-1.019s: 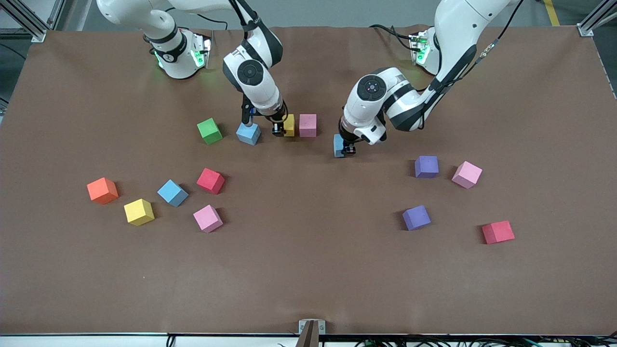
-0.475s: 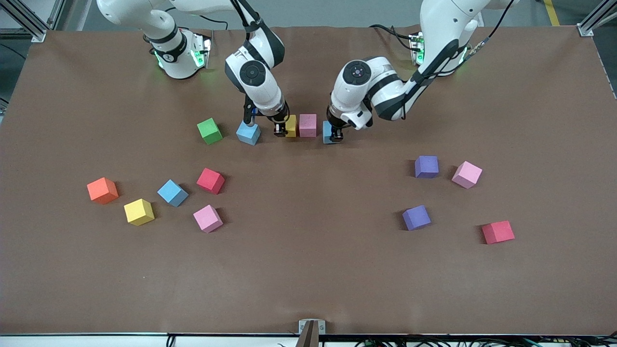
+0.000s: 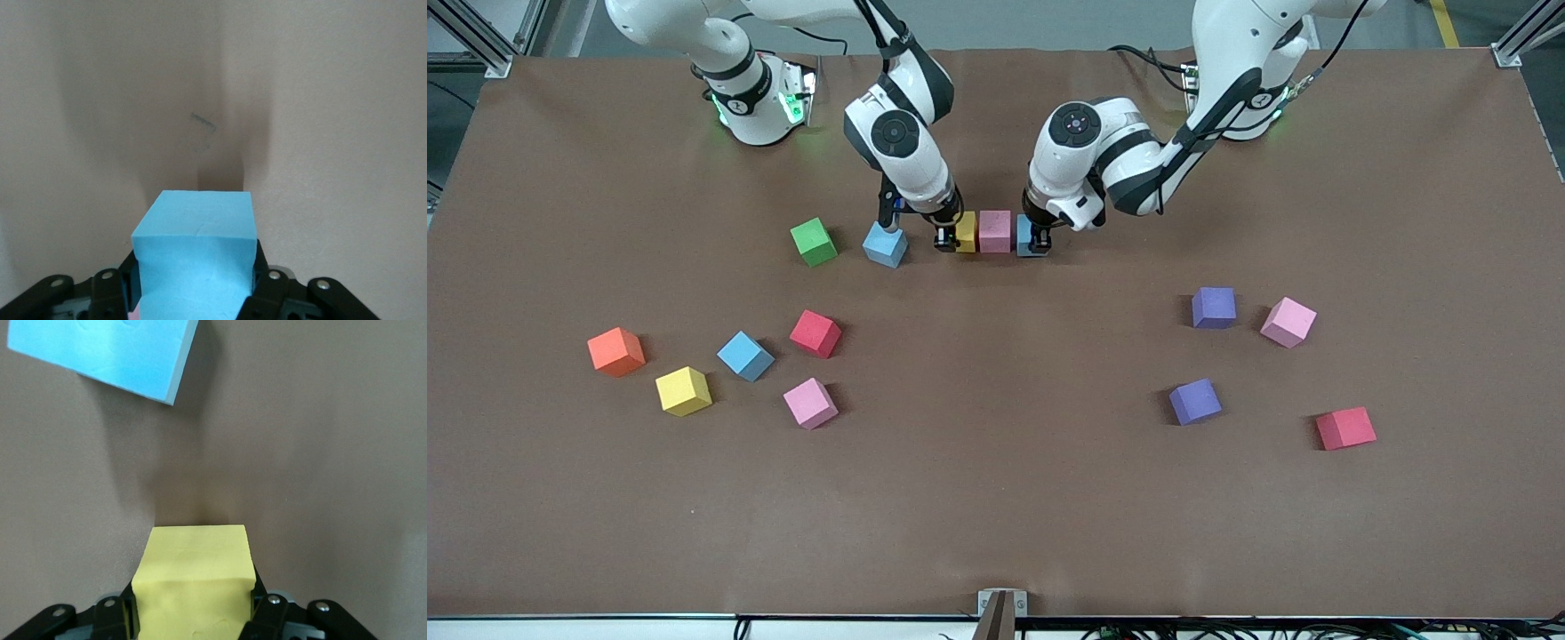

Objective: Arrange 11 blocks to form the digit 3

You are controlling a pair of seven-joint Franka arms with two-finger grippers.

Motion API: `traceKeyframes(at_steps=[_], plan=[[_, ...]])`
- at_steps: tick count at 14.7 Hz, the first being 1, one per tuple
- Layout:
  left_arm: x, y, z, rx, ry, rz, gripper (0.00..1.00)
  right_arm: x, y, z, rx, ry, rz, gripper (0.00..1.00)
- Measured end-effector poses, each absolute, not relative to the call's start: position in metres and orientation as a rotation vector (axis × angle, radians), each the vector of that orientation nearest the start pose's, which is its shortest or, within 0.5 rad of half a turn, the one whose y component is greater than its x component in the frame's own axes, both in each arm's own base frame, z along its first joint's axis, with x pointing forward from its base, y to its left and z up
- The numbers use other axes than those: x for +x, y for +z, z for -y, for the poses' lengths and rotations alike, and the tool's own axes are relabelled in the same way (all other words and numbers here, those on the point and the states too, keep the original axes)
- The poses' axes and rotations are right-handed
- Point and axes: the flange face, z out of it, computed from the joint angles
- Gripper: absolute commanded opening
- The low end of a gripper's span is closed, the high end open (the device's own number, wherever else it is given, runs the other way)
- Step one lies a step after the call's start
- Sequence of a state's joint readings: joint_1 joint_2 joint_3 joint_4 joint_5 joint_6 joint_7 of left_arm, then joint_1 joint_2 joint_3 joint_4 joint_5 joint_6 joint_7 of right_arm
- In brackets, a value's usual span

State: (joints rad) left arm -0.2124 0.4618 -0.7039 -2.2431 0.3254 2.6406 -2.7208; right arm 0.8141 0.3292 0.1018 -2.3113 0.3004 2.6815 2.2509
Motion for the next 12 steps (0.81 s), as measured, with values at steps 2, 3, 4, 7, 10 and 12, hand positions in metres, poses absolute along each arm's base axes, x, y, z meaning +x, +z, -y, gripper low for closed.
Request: traceKeyframes(at_steps=[2, 3, 4, 7, 10, 12], plan=[[0.3165, 0.2122, 0.4466, 2.182, -0.224, -2.193, 0.08, 0.3273, 0.2036, -0.4155, -2.149, 0.268, -2.229, 0.05], [0.315, 0.2119, 0.4476, 2.18, -0.226, -2.194, 0.08, 0.327, 0.2028, -0.4162, -2.149, 0.269, -2.229, 0.05], [0.3142, 0.2118, 0.4483, 2.178, -0.229, -2.191, 0.08, 0.3269, 0.2021, -0.4171, -2.149, 0.271, -2.229, 0.05], [0.3129, 0.2105, 0.4493, 2.177, -0.237, -2.188, 0.08, 0.3282, 0.2029, -0.4197, -2.144, 0.274, -2.228, 0.05], [0.3115, 0.2074, 0.4495, 2.181, -0.244, -2.191, 0.09, 0.3288, 0.2031, -0.4207, -2.143, 0.275, -2.227, 0.83], [0.3105, 0.2057, 0.4498, 2.184, -0.248, -2.192, 0.09, 0.3283, 0.2017, -0.4204, -2.143, 0.277, -2.234, 1.0]])
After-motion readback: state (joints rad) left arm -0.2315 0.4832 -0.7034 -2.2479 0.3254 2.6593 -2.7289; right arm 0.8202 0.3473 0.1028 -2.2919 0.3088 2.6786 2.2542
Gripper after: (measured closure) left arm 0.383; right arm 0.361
